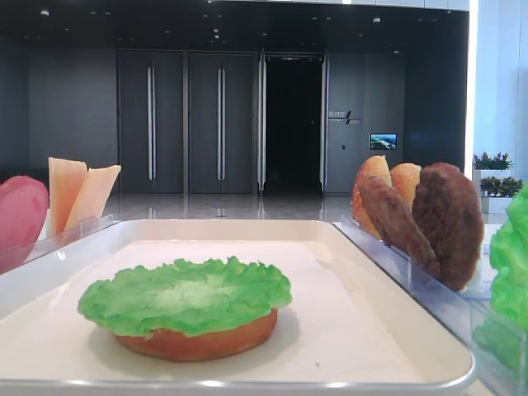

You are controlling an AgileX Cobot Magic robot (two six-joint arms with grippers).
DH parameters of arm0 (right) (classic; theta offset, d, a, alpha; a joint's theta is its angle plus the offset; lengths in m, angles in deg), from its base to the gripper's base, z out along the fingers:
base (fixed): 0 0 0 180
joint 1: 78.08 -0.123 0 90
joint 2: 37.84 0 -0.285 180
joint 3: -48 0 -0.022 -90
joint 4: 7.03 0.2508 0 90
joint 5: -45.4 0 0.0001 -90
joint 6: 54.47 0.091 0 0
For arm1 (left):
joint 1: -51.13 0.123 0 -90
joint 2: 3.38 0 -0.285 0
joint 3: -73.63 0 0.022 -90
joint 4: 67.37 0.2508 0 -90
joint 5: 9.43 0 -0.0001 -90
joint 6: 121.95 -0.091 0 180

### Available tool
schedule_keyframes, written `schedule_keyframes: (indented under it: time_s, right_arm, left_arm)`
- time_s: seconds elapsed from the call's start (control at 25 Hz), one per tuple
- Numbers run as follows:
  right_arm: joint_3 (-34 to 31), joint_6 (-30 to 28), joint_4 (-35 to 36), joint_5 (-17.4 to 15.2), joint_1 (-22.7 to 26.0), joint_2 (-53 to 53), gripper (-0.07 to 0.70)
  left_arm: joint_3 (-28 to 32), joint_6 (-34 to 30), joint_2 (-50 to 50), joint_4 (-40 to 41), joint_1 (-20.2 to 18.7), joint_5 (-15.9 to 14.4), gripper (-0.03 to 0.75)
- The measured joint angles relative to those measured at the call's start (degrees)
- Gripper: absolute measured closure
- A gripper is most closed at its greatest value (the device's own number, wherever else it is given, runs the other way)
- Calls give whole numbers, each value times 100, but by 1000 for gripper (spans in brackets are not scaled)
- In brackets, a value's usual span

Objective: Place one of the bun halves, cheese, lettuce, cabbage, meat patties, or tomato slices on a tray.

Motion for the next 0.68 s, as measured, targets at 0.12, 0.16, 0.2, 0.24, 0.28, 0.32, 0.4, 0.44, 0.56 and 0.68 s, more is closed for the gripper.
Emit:
schedule_keyframes:
  time_s: [0.12,0.16,0.2,0.24,0.28,0.32,0.4,0.44,0.56,0.68]
  right_arm:
    - [-67,-61,82,122,0,-191,324]
    - [-74,-134,142,137,0,-198,325]
    - [-74,-171,158,143,0,-209,325]
    - [-74,-186,165,147,0,-213,325]
    - [-74,-197,169,154,0,-213,325]
    - [-74,-203,182,161,0,-213,325]
    - [-74,-203,188,162,0,-213,325]
    - [-74,-203,188,162,0,-213,325]
    - [-74,-203,188,167,0,-213,325]
    - [-74,-203,188,172,0,-213,325]
  left_arm:
    - [0,0,0,0,0,4,387]
    - [0,0,0,0,0,4,387]
    - [0,0,0,0,0,4,387]
    - [0,0,0,0,0,4,387]
    - [0,0,0,0,0,4,387]
    - [0,5,0,0,0,4,387]
    - [0,5,0,0,0,4,387]
    - [0,5,0,0,0,4,387]
    - [0,11,0,0,0,4,387]
    - [0,11,0,0,0,4,387]
